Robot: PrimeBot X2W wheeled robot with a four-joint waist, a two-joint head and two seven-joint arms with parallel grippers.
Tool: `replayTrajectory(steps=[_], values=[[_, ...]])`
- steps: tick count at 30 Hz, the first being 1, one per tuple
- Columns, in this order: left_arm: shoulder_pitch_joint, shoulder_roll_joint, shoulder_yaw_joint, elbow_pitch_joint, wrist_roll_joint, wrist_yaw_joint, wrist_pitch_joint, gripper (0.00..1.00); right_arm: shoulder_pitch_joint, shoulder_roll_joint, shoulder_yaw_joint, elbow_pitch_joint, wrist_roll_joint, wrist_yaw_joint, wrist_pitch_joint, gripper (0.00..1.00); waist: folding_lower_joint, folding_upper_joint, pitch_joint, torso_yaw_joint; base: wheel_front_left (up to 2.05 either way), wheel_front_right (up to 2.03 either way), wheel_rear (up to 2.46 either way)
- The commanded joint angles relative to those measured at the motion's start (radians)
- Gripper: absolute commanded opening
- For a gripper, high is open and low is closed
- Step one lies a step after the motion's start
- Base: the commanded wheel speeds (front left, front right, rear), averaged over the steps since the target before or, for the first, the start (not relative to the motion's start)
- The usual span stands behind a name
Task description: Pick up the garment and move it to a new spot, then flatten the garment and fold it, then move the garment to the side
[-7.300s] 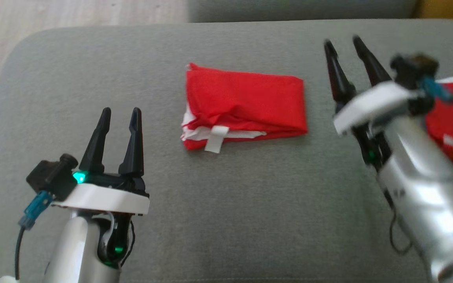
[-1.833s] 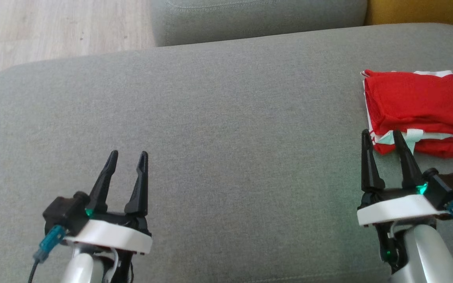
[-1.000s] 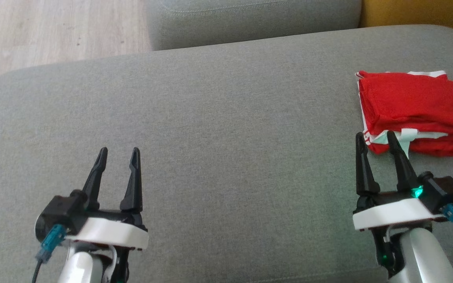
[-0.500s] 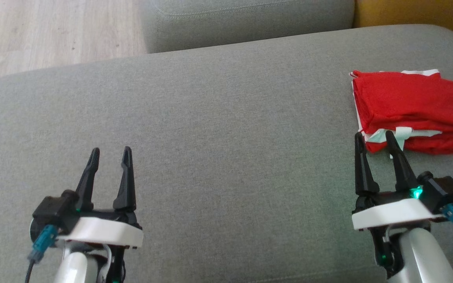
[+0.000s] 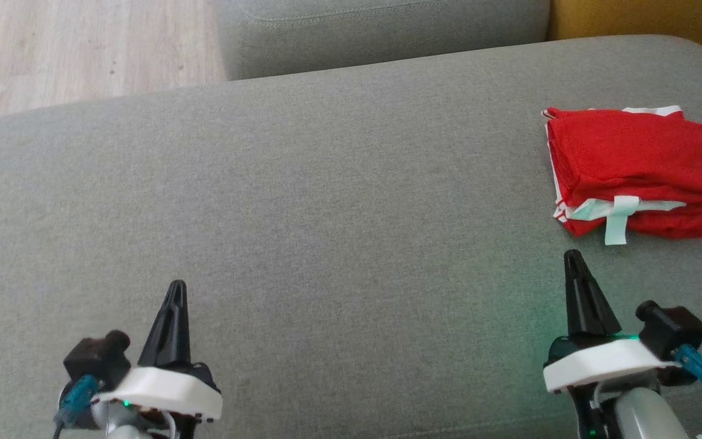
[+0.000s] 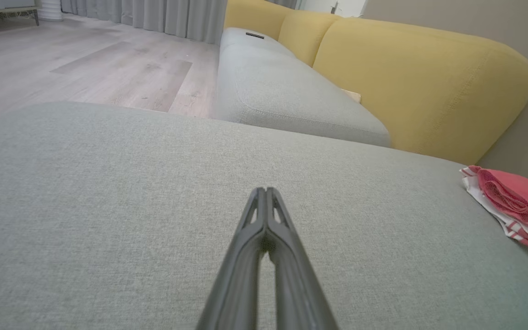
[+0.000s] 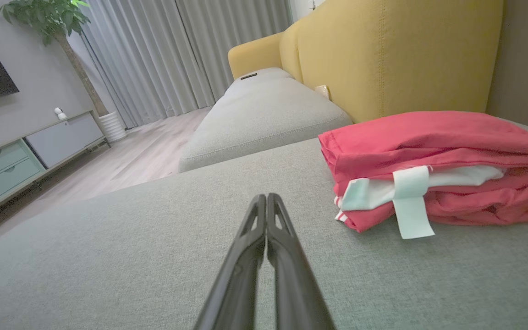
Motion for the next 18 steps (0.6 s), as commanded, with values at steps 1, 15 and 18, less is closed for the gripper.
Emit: replayTrajectory(steps=[1, 15, 18], values=[[-0.039, 0.000, 0.007, -0.031, -0.028, -0.003, 0.003, 0.00, -0.037, -0.002, -0.001, -0.034, 0.030, 0.000, 0.005, 0.00, 0.0000, 0.0000, -0.001, 0.001, 0.00, 0.00, 0.00], [-0.052, 0.001, 0.035, -0.022, -0.189, -0.014, 0.047, 0.00, -0.041, -0.012, -0.010, -0.037, 0.206, 0.000, 0.039, 0.00, 0.0000, 0.0000, -0.007, 0.011, 0.00, 0.00, 0.00], [-0.054, 0.001, 0.040, -0.020, -0.221, -0.017, 0.056, 0.00, -0.041, -0.014, -0.013, -0.038, 0.240, 0.000, 0.046, 0.00, 0.0000, 0.0000, -0.008, 0.013, 0.00, 0.00, 0.00]])
